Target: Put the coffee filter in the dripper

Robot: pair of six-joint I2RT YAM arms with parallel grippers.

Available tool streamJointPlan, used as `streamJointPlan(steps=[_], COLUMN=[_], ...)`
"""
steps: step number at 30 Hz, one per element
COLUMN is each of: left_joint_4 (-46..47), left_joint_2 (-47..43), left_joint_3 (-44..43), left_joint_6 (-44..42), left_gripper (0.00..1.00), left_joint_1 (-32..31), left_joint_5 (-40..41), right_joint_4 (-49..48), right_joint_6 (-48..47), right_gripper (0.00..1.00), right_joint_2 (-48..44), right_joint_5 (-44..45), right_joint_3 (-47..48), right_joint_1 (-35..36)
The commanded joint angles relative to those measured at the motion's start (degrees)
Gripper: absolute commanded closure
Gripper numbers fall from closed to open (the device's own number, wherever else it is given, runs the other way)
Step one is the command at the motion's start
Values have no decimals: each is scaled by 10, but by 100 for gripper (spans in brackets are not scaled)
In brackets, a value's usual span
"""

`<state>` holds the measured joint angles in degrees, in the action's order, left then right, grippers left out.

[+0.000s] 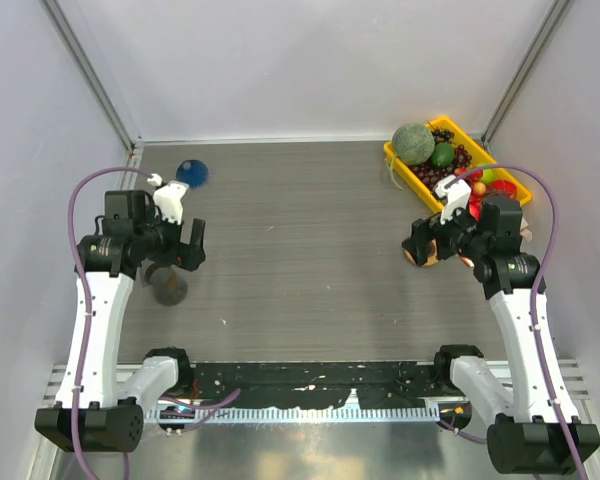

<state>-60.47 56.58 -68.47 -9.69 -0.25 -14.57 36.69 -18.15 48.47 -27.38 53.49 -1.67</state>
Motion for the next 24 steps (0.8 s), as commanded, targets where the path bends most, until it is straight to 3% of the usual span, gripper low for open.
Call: streamJointPlan(steps=[1,8,17,20,24], left_joint_4=[-52,-181,-279,-280,-258], left_joint_2=[11,33,55,77,105], left_joint_3=[-54,-118,-105,-74,-33], left_joint_6=[-80,-269,-567,-660,-716], left_gripper=[1,1,1,1,1], left_joint_1=[28,175,388,428,446], left_joint_5=[-71,-125,-96,-77,-44], right_joint_4=[59,72,66,63,66], right_joint_6=[-36,-42,-42,-38,-36], right_gripper=[5,4,4,4,5], right_joint_2=[41,58,73,73,77], right_joint_5=[-76,-87,-80,-80,-79], right_joint_3=[33,38,31,32,37], right_joint_1=[0,14,46,48,52])
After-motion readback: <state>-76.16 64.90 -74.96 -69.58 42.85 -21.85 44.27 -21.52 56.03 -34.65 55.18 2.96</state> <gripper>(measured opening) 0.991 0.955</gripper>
